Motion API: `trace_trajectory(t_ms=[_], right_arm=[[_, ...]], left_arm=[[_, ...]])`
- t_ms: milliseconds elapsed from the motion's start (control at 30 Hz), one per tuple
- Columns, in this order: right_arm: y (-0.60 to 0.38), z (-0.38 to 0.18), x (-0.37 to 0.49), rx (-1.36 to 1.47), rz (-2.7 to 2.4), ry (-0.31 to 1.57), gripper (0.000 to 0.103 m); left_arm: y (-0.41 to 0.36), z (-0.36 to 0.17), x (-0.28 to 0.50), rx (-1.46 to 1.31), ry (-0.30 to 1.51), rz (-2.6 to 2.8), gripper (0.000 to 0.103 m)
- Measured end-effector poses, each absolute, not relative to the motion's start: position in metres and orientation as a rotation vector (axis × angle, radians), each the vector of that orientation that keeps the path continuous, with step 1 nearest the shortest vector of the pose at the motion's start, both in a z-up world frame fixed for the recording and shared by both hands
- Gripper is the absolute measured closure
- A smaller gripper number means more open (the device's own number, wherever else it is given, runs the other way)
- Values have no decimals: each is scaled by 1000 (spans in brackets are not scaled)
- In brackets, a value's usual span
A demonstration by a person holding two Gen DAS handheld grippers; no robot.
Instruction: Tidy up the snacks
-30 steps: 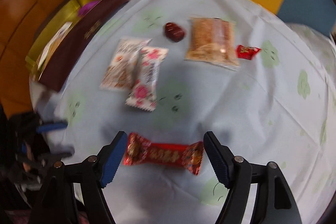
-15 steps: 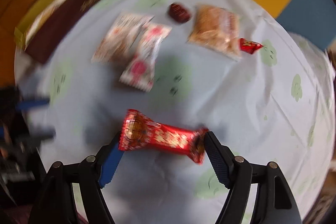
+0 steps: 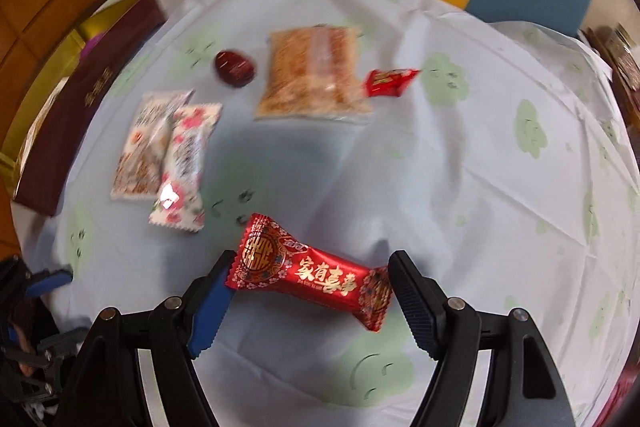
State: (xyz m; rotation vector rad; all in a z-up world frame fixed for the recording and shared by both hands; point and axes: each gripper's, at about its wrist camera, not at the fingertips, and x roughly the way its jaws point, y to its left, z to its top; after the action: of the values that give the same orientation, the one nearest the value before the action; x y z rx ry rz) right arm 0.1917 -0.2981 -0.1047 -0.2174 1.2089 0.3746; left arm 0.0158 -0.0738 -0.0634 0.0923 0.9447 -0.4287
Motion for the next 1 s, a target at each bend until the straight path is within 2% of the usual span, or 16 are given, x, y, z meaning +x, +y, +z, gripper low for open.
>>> trace_trajectory(t_ms=[167, 333, 767, 1000], right_arm=[[-311, -99, 198, -169, 331, 1196, 26], [-314, -85, 193, -14, 520, 1251, 26], [-298, -83, 174, 38, 683, 1336, 26], [-318, -69, 179, 185, 703, 1253, 26]], left_arm=[[-72, -63, 16, 84, 945, -433, 57], [-71, -63, 16, 80, 945, -437, 57], [-72, -64, 13, 81, 926, -441, 55], [-71, -64, 12, 79, 919, -450, 55]])
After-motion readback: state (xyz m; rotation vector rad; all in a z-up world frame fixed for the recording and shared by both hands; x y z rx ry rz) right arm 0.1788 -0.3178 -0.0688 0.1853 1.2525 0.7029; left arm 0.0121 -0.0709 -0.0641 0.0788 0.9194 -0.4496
